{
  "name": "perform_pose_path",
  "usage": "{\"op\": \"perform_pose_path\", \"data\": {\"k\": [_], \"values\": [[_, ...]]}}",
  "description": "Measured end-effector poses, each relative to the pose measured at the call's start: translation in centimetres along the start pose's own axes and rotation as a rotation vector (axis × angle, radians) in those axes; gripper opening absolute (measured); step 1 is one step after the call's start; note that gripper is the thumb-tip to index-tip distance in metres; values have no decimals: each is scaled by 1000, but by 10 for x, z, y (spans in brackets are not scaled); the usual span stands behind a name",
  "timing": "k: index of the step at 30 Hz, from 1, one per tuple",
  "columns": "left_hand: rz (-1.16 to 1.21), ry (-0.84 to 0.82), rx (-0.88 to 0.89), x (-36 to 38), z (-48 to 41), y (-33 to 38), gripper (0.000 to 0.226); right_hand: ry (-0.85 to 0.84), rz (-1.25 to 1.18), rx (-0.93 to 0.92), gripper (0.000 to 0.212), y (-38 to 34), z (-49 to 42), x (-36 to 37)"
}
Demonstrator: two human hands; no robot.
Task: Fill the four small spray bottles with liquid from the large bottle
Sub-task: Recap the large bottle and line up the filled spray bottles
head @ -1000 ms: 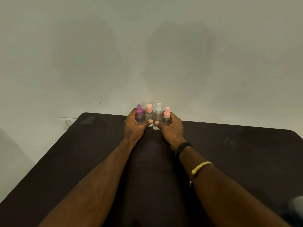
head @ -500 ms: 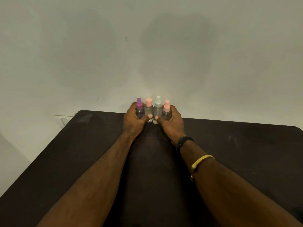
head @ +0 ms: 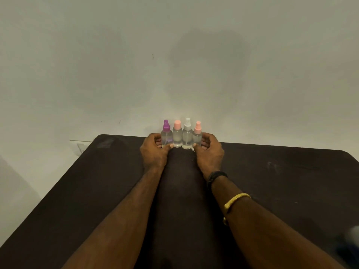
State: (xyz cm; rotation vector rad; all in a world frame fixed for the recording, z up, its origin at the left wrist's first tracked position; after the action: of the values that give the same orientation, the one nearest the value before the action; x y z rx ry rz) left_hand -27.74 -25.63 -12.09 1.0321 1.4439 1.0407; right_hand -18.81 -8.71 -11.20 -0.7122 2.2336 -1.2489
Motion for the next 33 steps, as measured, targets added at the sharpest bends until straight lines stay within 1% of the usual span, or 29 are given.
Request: {"op": "perform_pose_path", "data": {"k": [7, 14, 16, 20, 23, 26, 29, 33], "values": [[-6, -10, -15, 4, -4, -1, 44, 61, 7, 12, 36, 3, -3, 3], [-32, -2, -23, 3, -5, -2, 49, 66, -5, 25, 39, 4, -2, 4], [-36, 10, -45, 2, -5, -2, 60, 32, -16, 38, 48, 3, -1, 3], [-46, -3, -113, -3, -1, -3, 87, -77, -63, 136, 78, 1, 0, -1], [-41, -3, -148, -9, 10, -2, 96, -107, -75, 192, 86, -4, 7, -6], [-41, 3, -164, -15, 30, 0, 94, -120, -76, 237, 86, -11, 20, -13], [-60, -12, -168, -22, 58, 4, 88, -150, -85, 271, 86, -20, 37, -21], [-108, -33, -150, -29, 96, 10, 79, -184, -27, 278, 79, -35, 61, -31]]}}
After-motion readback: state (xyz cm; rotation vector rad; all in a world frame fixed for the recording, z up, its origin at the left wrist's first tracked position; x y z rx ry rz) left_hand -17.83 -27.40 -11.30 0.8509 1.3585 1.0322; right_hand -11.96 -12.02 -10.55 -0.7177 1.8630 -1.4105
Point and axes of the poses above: each hand's wrist, its own z-axis away from the middle knuckle, its own x-axis out of the palm, y = z × x, the point moved 4 cm from there along -z, towards the middle knuckle, and after that the axes turned 13 degrees about -x, right-handed, at the moved point
